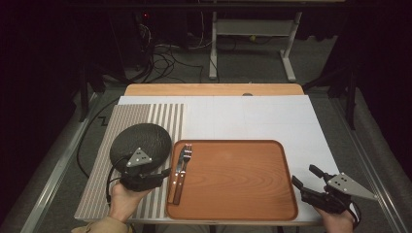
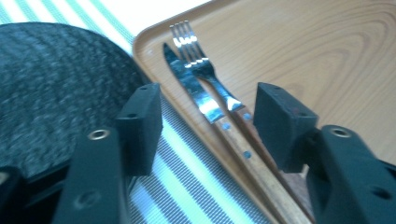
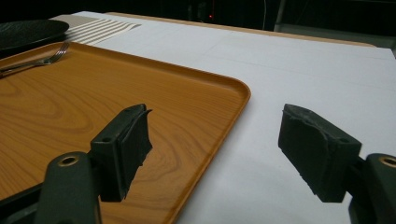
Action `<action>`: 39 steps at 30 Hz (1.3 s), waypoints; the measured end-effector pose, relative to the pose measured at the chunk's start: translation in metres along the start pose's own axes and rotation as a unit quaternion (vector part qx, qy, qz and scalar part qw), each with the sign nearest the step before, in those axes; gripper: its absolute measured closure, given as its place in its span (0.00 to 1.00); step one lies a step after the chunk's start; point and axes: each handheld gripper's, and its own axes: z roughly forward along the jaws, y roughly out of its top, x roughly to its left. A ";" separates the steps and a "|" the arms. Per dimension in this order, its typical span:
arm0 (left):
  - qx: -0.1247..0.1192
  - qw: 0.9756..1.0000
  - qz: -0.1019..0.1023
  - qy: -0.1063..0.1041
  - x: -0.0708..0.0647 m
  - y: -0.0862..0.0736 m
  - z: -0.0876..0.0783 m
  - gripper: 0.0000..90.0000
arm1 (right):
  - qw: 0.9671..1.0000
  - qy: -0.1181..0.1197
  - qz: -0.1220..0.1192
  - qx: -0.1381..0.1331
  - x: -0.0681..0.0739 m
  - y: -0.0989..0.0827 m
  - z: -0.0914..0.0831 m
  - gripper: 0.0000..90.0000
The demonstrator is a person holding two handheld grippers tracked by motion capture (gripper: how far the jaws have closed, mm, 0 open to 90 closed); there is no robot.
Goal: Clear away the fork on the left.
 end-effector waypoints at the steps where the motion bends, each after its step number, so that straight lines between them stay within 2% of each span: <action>1: -0.004 1.000 -0.001 0.001 0.002 -0.001 -0.002 0.44 | 1.000 0.000 0.000 0.000 0.000 0.000 0.000 0.28; 8: -0.028 0.999 -0.011 0.011 0.010 -0.010 -0.013 0.44 | 1.000 -0.001 0.000 0.001 0.000 0.000 0.000 0.28; 13: -0.039 0.999 -0.025 0.013 0.016 -0.017 -0.019 0.44 | 1.000 -0.002 0.000 0.001 0.000 0.000 -0.001 0.28; 16: -0.045 0.998 -0.031 0.015 0.020 -0.021 -0.023 0.39 | 1.000 -0.003 0.000 0.001 0.000 0.000 -0.001 0.28; 21: -0.057 0.998 -0.034 0.024 0.028 -0.030 -0.031 0.39 | 1.000 -0.003 -0.001 0.001 0.000 0.000 -0.001 0.28; 31: -0.096 0.994 -0.041 0.045 0.041 -0.050 -0.046 0.39 | 1.000 -0.007 0.002 0.001 0.000 -0.001 -0.002 0.28; 39: -0.116 0.990 -0.046 0.062 0.050 -0.068 -0.055 0.39 | 1.000 -0.009 0.002 0.001 0.000 -0.001 -0.002 0.28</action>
